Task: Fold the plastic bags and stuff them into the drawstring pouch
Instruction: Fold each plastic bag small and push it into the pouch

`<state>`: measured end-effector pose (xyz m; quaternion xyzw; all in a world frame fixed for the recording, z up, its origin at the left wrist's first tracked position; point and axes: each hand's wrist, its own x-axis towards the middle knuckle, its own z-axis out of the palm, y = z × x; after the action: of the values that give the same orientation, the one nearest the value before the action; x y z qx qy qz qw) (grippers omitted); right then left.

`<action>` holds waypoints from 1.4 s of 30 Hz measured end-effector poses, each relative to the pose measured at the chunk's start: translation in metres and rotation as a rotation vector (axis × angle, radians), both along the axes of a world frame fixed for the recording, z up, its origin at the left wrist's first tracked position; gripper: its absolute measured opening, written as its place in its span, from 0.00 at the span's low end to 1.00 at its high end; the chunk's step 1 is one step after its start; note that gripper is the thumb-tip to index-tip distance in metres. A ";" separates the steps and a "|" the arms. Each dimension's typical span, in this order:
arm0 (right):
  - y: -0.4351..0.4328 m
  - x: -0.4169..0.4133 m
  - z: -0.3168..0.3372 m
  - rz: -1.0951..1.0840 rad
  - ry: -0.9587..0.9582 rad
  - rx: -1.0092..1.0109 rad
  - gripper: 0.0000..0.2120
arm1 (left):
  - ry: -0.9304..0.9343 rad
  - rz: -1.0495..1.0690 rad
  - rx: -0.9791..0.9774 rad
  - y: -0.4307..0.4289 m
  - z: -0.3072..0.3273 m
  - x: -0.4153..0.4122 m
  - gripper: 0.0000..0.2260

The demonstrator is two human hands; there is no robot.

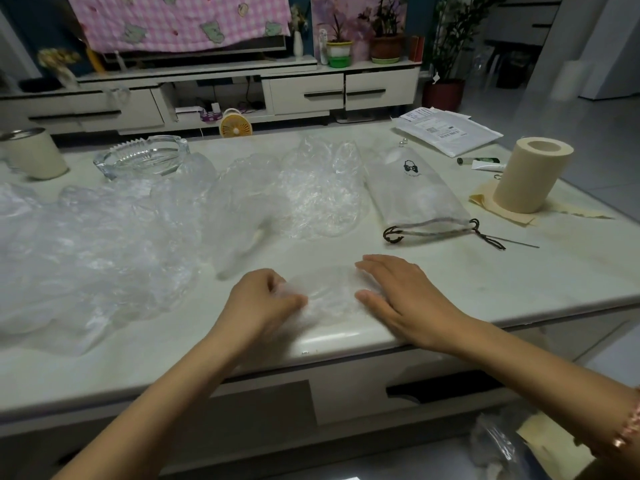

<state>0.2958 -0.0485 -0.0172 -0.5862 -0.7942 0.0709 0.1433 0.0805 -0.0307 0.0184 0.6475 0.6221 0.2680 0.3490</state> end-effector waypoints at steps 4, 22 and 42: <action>-0.001 0.000 -0.001 -0.024 -0.025 -0.029 0.36 | -0.332 0.050 -0.173 0.000 0.010 -0.002 0.11; -0.001 -0.018 0.057 0.111 0.825 -0.652 0.07 | -0.516 -0.285 -0.375 0.007 0.045 -0.011 0.21; -0.017 -0.024 0.054 -0.060 1.423 -0.669 0.10 | -0.525 -0.156 -0.217 -0.011 0.021 0.029 0.14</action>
<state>0.2718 -0.0654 0.0370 -0.4330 -0.4319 0.6606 0.4353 0.1091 -0.0418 0.0393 0.5609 0.4841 0.3306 0.5846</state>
